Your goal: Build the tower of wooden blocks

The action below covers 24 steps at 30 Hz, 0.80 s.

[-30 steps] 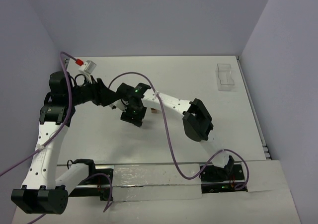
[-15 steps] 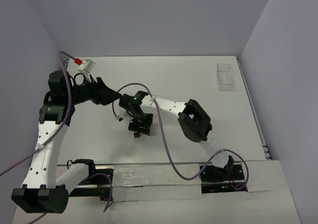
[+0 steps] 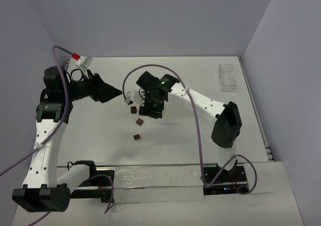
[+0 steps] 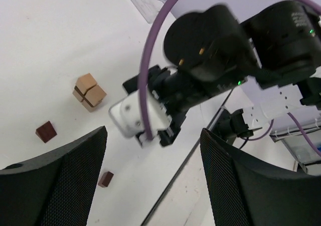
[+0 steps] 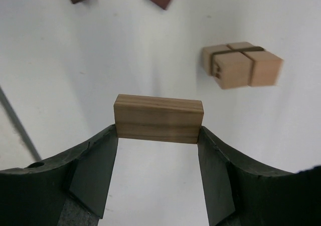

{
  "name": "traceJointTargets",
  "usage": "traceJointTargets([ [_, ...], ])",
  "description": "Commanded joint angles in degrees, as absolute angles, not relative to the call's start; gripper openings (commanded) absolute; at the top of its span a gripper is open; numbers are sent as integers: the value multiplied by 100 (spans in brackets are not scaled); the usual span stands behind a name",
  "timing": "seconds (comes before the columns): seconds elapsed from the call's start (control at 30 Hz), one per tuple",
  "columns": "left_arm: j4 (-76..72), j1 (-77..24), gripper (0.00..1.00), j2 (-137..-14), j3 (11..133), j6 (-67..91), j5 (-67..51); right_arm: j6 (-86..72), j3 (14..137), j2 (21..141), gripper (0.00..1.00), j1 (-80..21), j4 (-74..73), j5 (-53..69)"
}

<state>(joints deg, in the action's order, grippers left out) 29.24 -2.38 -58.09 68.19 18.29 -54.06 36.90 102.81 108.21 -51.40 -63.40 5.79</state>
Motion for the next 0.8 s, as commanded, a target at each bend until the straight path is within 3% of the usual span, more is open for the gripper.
traceJointTargets([
  [0.0, 3023, -158, 81, -6126, 7286, 1556, -4978, 4377, 10406, 10494, 47, -4632, -6021, 995],
  [0.13, 3547, -149, 76, -6677, 7721, 1248, -4820, 4821, 10748, 10722, 46, -4116, -6098, 1186],
  [0.27, 3160, -139, 75, -6717, 7615, 1409, -4916, 5163, 10880, 10905, 46, -3867, -6003, 1366],
  [0.77, 2577, 276, 74, -7265, 7761, 1872, -5396, 6219, 11145, 11374, 45, -3648, -6129, 2259],
])
